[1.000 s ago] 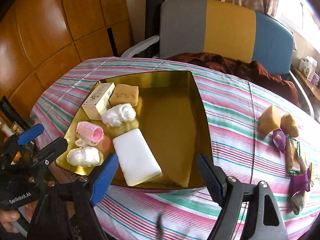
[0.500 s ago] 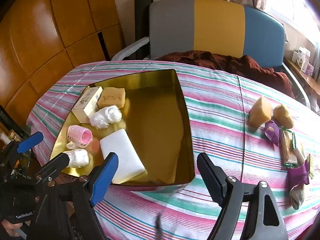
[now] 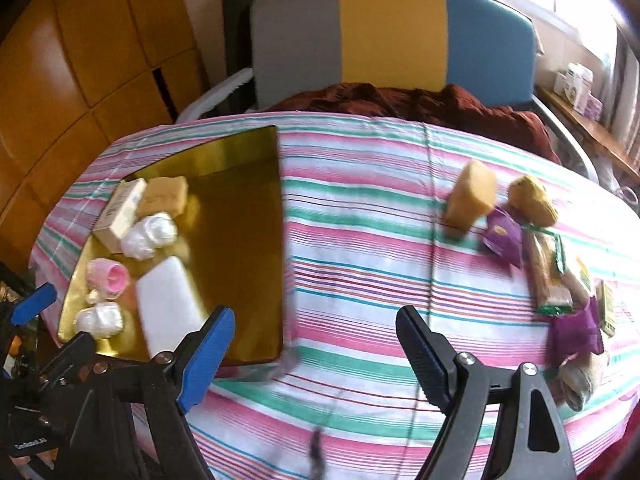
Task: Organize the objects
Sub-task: 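Withdraw both tools from the tray toward the remaining items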
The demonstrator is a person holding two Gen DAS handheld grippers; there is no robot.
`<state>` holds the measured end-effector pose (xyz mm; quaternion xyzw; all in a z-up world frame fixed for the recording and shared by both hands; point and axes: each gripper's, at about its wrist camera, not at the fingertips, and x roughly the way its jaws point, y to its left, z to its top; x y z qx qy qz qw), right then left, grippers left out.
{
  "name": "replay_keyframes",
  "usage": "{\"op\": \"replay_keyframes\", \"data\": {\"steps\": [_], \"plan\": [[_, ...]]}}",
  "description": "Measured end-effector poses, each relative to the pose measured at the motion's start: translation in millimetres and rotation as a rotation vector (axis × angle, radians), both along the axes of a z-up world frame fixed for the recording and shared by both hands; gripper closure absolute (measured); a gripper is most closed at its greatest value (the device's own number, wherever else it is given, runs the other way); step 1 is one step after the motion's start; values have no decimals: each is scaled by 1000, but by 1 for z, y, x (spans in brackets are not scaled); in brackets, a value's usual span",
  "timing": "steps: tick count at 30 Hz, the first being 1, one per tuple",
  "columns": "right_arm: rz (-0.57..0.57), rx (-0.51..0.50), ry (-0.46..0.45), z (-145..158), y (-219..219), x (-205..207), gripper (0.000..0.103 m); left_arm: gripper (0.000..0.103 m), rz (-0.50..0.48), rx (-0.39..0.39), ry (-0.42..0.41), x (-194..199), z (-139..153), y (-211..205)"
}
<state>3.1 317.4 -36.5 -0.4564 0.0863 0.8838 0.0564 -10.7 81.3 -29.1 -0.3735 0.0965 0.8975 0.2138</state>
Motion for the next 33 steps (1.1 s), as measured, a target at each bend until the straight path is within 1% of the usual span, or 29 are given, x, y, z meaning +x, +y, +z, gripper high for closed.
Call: {"op": "replay_keyframes", "data": {"steps": [5, 10, 13, 16, 20, 21, 24, 26, 28, 33], "plan": [[-30, 30, -24, -3, 21, 1, 19, 12, -7, -1, -4, -1, -1, 3], [-92, 61, -24, 8, 62, 0, 19, 12, -22, 0, -2, 1, 1, 7], [-155, 93, -20, 18, 96, -1, 19, 12, -31, 1, -1, 0, 2, 10], [-245, 108, 0, 24, 136, 3, 19, 12, -39, 2, -3, -1, 3, 15], [-379, 134, 32, 21, 185, 12, 19, 12, -54, -8, -9, -1, 3, 23], [-413, 119, 38, 18, 195, 16, 19, 12, -63, -13, -8, 0, 3, 27], [-513, 24, 46, 9, 223, 27, 19, 11, -83, -23, -5, -1, 5, 37], [-554, -26, 66, 9, 233, 32, 19, 11, -99, -27, -3, -3, 7, 46], [-571, -57, 81, 10, 238, 37, 19, 11, -123, -27, 2, -4, 9, 59], [-563, -114, 70, 7, 243, 37, 19, 10, -203, -24, 8, -7, 16, 99]]}}
